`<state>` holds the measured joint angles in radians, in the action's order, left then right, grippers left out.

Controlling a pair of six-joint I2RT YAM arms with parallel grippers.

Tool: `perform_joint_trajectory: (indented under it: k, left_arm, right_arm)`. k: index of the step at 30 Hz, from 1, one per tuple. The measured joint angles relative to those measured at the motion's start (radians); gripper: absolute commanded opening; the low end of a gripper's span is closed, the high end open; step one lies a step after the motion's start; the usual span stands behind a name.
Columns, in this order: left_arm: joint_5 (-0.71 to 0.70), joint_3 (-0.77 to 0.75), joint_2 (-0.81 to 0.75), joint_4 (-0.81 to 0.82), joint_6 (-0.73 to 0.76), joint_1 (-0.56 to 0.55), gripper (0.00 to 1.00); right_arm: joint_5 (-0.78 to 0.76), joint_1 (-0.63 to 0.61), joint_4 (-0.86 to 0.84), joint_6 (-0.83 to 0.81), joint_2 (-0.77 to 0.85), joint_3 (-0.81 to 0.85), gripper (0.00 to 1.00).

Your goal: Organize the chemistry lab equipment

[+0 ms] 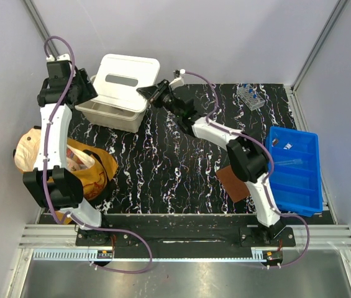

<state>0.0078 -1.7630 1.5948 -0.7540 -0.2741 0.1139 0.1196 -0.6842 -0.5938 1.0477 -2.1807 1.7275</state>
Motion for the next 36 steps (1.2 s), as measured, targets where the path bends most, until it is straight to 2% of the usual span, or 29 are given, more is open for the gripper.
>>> perform_joint_trajectory:
  k: [3, 6, 12, 15, 20, 22, 25, 27, 31, 36]
  left_arm:
    - [0.023, 0.016, 0.031, 0.009, -0.016, 0.016, 0.60]
    - [0.048, 0.023, 0.072, 0.030, -0.032, 0.015, 0.59]
    - [0.082, 0.051, 0.176, 0.063, -0.045, 0.011, 0.57]
    - [0.082, 0.051, 0.232, 0.067, -0.045, 0.011, 0.57]
    - [0.052, 0.039, 0.296, 0.055, -0.039, 0.011, 0.57]
    - [0.042, 0.024, 0.301, 0.049, -0.036, 0.011, 0.57]
    - [0.032, 0.018, 0.304, 0.048, -0.032, 0.011, 0.57]
    - [0.027, 0.018, 0.304, 0.046, -0.031, 0.011, 0.58]
    - [0.019, 0.017, 0.303, 0.045, -0.030, 0.011, 0.61]
    - [0.018, 0.006, 0.266, 0.037, -0.029, 0.011, 0.63]
  right_arm:
    - [0.028, 0.000, 0.004, 0.074, -0.106, 0.111, 0.07]
    - [0.059, 0.002, 0.005, 0.154, -0.204, 0.208, 0.14]
    - [0.094, 0.002, 0.070, 0.288, -0.399, 0.427, 0.16]
    - [0.092, 0.004, 0.121, 0.317, -0.442, 0.486, 0.31]
    - [0.084, 0.005, 0.183, 0.346, -0.449, 0.509, 0.44]
    - [0.085, 0.006, 0.184, 0.345, -0.449, 0.511, 0.40]
    - [0.084, 0.008, 0.181, 0.348, -0.446, 0.494, 0.16]
    - [0.084, 0.013, 0.163, 0.366, -0.431, 0.446, 0.07]
    - [0.089, 0.027, 0.105, 0.409, -0.413, 0.389, 0.01]
    - [0.082, 0.041, 0.055, 0.463, -0.411, 0.392, 0.01]
